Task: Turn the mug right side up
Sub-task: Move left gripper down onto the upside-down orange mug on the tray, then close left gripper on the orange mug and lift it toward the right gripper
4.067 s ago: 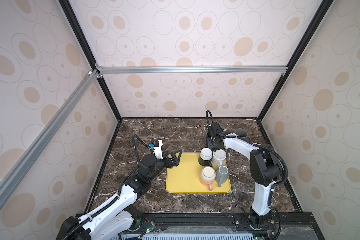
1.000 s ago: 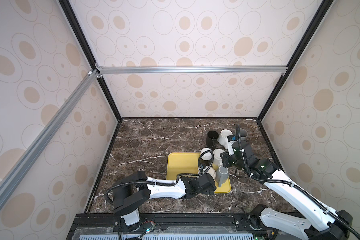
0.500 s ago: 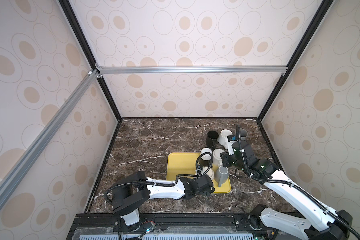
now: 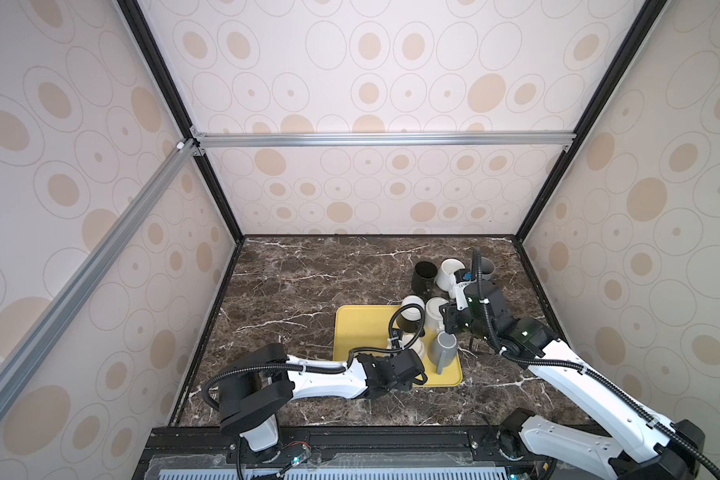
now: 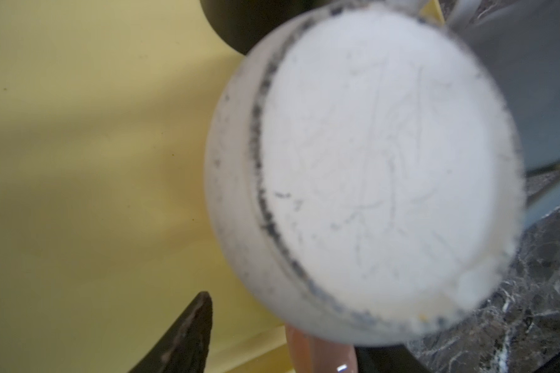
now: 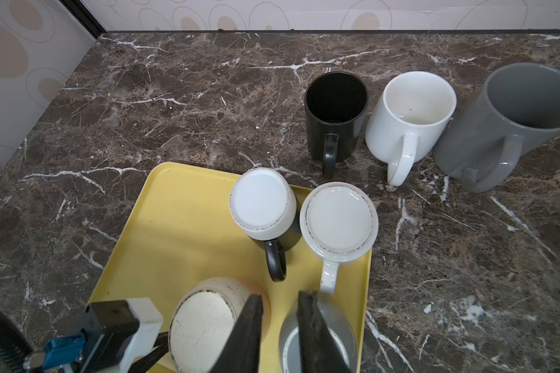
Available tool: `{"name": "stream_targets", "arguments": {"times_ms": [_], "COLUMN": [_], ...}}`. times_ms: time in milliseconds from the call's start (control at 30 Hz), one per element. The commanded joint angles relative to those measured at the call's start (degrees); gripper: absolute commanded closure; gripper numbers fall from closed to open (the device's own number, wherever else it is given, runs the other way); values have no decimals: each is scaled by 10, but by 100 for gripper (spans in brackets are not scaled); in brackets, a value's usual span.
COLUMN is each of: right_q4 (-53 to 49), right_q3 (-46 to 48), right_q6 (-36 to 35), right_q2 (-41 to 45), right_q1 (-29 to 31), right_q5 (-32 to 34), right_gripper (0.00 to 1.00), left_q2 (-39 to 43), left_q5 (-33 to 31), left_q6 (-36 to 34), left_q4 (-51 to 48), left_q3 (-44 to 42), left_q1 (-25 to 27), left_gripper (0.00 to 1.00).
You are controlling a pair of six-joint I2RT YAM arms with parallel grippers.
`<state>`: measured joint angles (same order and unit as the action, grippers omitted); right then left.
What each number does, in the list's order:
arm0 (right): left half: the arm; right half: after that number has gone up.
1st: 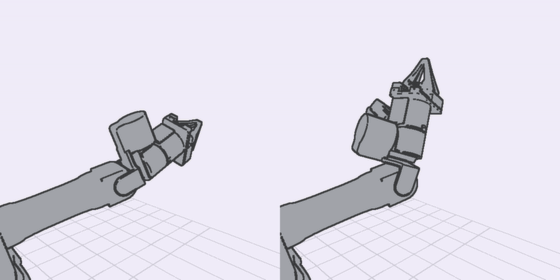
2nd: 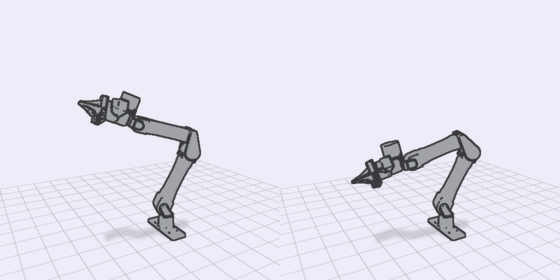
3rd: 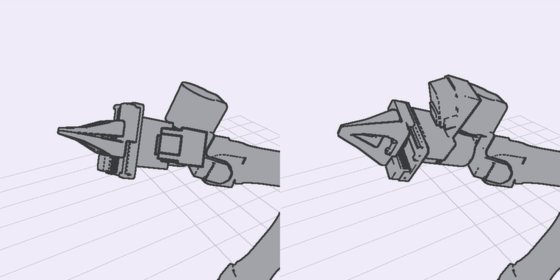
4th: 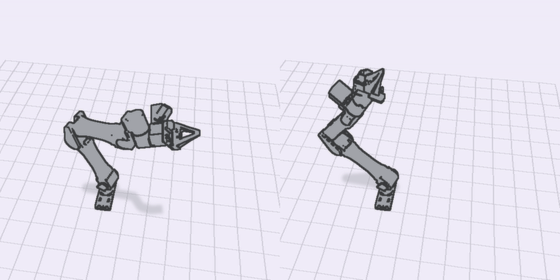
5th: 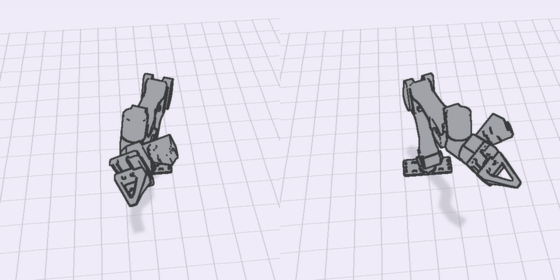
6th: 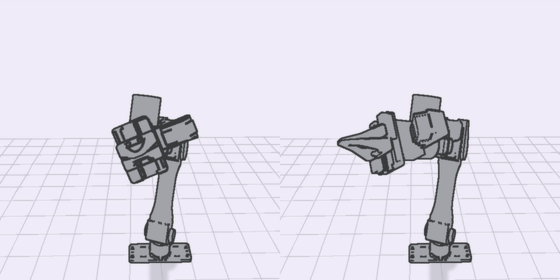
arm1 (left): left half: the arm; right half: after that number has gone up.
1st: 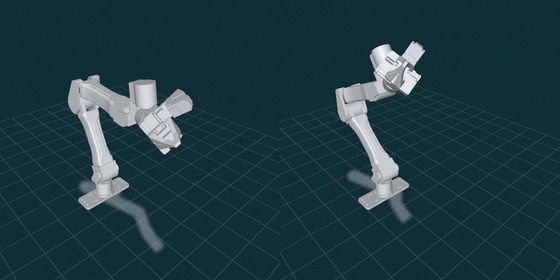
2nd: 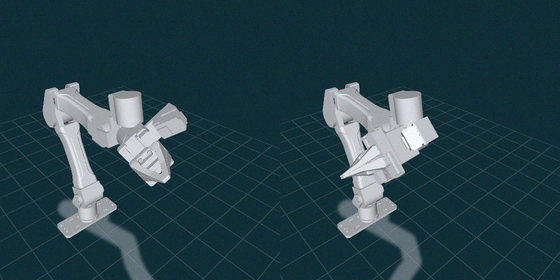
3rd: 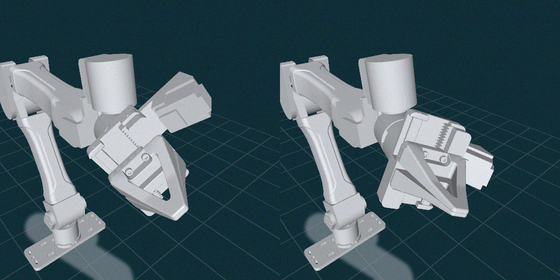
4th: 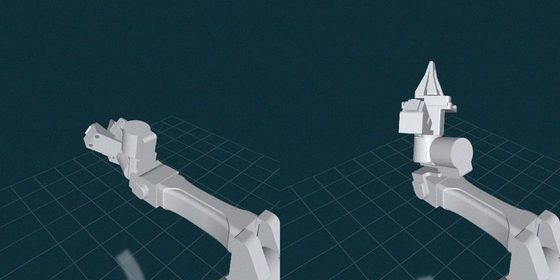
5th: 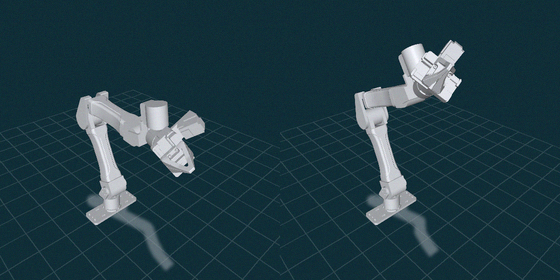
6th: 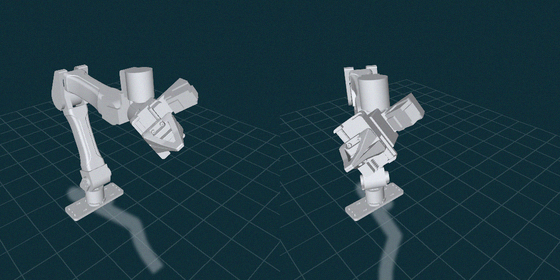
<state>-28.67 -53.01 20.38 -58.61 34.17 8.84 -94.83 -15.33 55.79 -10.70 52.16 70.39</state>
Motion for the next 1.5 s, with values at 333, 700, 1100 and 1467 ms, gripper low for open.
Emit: {"name": "stream_targets", "arguments": {"times_ms": [333, 700, 1100, 1467], "right_q4": [6, 8, 11, 23], "right_q3": [14, 19, 19, 13], "right_q6": [3, 5, 11, 13], "right_q2": [17, 19, 19, 18], "right_q1": [2, 2, 2, 2], "right_q5": [12, 9, -6, -62], "right_gripper": [77, 77, 77, 77], "left_q2": [-42, -31, -12, 181], "left_q5": [-25, -29, -42, -170], "left_q6": [-18, -19, -21, -91], "left_q4": [-64, -57, -74, -152], "left_q3": [57, 53, 42, 36], "left_q1": [1, 1, 1, -3], "left_gripper": [55, 71, 100, 100]}}
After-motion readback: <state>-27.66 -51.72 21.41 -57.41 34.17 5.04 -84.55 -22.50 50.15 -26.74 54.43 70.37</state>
